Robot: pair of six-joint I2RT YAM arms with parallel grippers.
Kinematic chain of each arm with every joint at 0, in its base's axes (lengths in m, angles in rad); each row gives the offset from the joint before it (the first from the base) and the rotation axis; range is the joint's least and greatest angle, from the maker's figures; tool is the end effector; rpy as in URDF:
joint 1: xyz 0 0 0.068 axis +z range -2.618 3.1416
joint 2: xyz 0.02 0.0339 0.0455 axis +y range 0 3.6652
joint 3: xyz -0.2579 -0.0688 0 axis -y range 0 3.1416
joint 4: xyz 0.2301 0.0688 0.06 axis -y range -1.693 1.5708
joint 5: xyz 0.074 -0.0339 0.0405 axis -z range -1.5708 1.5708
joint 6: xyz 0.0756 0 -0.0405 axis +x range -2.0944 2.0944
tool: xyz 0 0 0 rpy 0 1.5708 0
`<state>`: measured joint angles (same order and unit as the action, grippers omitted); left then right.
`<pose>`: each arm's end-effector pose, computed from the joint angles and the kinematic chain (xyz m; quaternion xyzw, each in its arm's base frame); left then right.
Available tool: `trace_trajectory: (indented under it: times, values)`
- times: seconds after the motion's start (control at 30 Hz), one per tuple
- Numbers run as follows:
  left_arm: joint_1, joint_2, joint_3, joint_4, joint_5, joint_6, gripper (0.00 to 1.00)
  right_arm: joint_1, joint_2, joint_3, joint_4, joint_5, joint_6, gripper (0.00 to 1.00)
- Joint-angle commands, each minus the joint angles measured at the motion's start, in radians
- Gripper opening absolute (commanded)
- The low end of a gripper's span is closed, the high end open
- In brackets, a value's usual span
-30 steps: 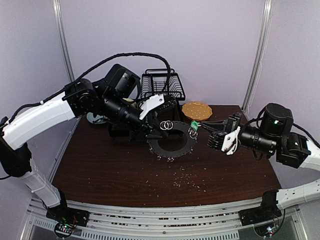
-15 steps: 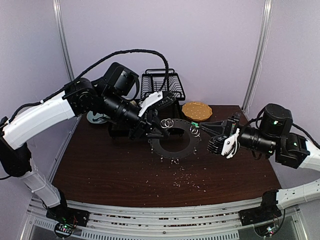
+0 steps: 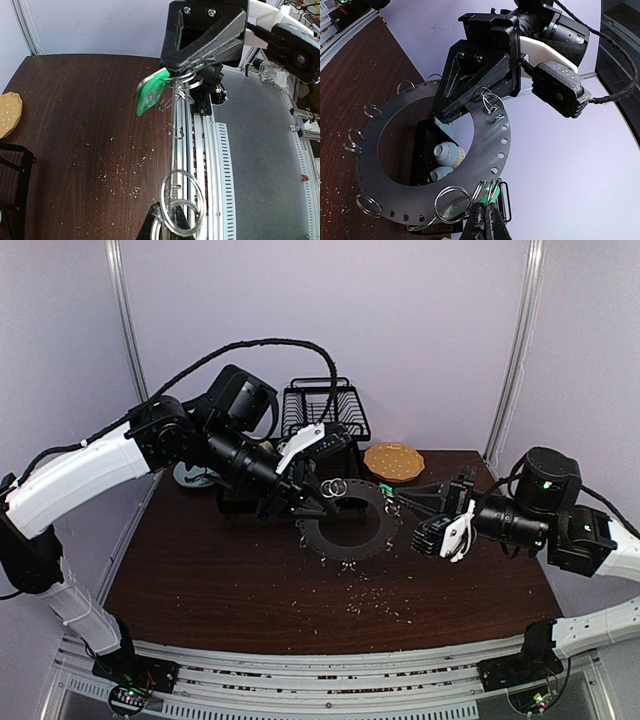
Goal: Put the keys on the keyring
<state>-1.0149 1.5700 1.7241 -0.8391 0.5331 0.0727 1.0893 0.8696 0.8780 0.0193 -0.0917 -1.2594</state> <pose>0.1498 -0.3139 0.3780 0.5476 0.6875 -0.3997 0.2604 0.1015 0.2092 0.3766 -0.6552 0.2386 -0.0290 0.7162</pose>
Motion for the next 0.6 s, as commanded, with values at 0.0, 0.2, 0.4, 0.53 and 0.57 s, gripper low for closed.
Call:
trace_trajectory:
  times: [0.0,0.2,0.4,0.53,0.57]
  values:
    - [0.006,-0.023,0.005,0.084,0.052,0.003,0.0,0.014,0.016,0.024,0.033,-0.05,0.038,0.0]
    - [0.005,-0.022,0.006,0.072,0.055,0.008,0.0,0.015,0.017,0.04,0.017,-0.074,0.04,0.0]
    - [0.006,-0.024,0.006,0.068,0.056,0.007,0.0,0.014,0.031,0.06,-0.082,-0.047,-0.041,0.0]
    - [0.006,-0.024,0.005,0.064,0.061,0.009,0.0,0.014,0.025,0.054,-0.146,-0.012,-0.125,0.0]
    - [0.006,-0.023,0.007,0.062,0.064,0.008,0.0,0.015,0.023,0.051,-0.147,-0.011,-0.137,0.0]
